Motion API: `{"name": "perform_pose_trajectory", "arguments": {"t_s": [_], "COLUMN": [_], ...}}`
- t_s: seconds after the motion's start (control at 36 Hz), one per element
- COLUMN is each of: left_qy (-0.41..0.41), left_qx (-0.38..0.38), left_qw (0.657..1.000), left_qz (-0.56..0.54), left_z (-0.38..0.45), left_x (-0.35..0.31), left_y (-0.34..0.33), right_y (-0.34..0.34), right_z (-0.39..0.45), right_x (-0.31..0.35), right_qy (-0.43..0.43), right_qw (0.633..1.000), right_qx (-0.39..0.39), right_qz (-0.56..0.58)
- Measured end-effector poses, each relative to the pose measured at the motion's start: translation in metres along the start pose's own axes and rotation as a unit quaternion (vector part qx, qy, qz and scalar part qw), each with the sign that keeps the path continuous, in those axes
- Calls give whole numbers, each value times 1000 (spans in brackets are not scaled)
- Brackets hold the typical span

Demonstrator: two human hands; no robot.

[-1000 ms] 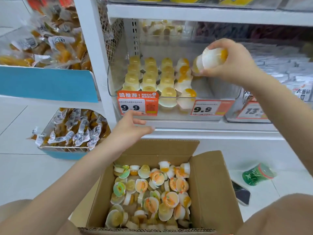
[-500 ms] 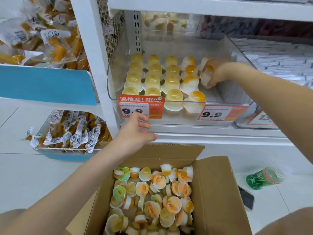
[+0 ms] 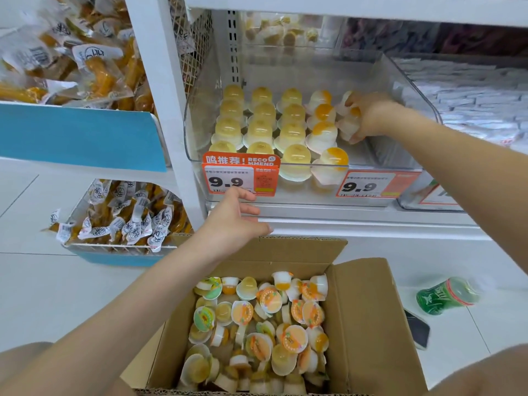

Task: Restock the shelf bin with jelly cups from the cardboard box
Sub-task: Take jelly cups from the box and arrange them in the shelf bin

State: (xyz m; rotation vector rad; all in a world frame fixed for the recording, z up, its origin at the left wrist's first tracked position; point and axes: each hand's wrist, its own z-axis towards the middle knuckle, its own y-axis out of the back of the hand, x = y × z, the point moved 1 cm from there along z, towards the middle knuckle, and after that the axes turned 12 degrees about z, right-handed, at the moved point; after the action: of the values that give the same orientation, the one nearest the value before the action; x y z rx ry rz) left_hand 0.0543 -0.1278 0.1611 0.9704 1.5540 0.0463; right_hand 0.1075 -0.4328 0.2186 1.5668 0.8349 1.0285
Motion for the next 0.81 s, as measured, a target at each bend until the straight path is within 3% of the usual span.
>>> {"name": "perform_pose_trajectory", "arguments": {"t_s": [0.14, 0.25, 0.31, 0.42, 0.53, 0.61, 0.69, 0.81], "left_qy": [-17, -19, -19, -19, 2, 20, 34, 43], "left_qx": [-3, -4, -2, 24, 83, 133, 155, 141], "left_qw": [1000, 999, 999, 997, 988, 968, 949, 940], "left_qz": [10, 25, 27, 71, 131, 214, 273, 309], "left_z": [-2, -4, -5, -9, -13, -13, -4, 14], "left_x": [0, 9, 17, 44, 89, 127, 162, 199], "left_y": [-5, -18, -28, -54, -73, -81, -92, -122], "right_y": [8, 0, -18, -90, -172, -229, -272, -308], "right_z": [-32, -105, -149, -198, -204, -195, -186, -177], "right_x": [-8, 6, 17, 22, 11, -8, -22, -31], "right_qy": [56, 183, 240, 269, 210, 144, 93, 72], "right_qw": [986, 923, 899, 911, 945, 947, 939, 947], "right_qx": [-134, -234, -228, -84, 137, 253, 315, 307], "right_qz": [87, 246, 287, 303, 212, 133, 105, 69]}}
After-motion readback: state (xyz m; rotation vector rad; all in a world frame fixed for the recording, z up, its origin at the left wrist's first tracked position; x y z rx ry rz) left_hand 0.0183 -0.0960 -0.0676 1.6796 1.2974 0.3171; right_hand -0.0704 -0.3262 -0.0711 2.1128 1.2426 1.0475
